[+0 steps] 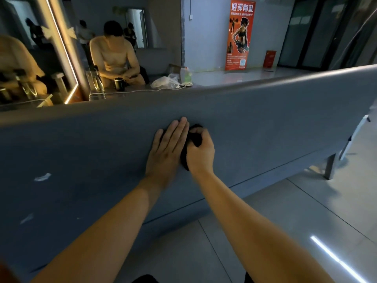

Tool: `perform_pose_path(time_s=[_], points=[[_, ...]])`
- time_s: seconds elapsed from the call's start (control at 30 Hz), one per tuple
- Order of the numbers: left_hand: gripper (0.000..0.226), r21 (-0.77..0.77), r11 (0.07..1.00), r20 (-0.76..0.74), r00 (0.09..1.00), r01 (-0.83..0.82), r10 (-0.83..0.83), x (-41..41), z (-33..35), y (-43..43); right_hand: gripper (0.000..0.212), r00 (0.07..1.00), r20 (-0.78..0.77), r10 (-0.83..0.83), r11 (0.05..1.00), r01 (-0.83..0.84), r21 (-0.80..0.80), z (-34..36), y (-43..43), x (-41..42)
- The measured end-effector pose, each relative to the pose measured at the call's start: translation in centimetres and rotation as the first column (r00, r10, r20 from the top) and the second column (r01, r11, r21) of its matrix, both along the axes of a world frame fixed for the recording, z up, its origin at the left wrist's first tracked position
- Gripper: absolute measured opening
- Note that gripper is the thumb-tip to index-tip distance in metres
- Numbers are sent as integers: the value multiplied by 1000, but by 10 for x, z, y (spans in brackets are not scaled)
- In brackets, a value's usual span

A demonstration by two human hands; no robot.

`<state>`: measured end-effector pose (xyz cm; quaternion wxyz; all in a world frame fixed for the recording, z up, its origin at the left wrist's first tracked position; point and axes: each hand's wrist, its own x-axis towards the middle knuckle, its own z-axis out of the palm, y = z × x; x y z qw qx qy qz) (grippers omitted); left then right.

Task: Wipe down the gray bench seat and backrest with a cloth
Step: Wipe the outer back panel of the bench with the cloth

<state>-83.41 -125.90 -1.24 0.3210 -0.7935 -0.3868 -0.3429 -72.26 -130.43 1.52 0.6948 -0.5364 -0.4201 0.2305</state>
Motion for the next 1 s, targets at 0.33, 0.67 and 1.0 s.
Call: perform_pose_path(time_s=[0.33, 0.67, 1.0], points=[[91, 25, 1000, -13, 1000, 14, -14, -4, 2, -6, 16, 877, -347, -333, 943, 311, -119, 21, 6, 57], [90, -28, 1000, -82, 997, 11, -14, -17, 0, -11, 22, 997, 36, 65, 994, -62, -85, 8, -5, -4], [86, -15, 999, -33, 999, -31, 30, -11, -4, -16, 15, 930, -312, -192, 979, 161, -122, 21, 1, 39]])
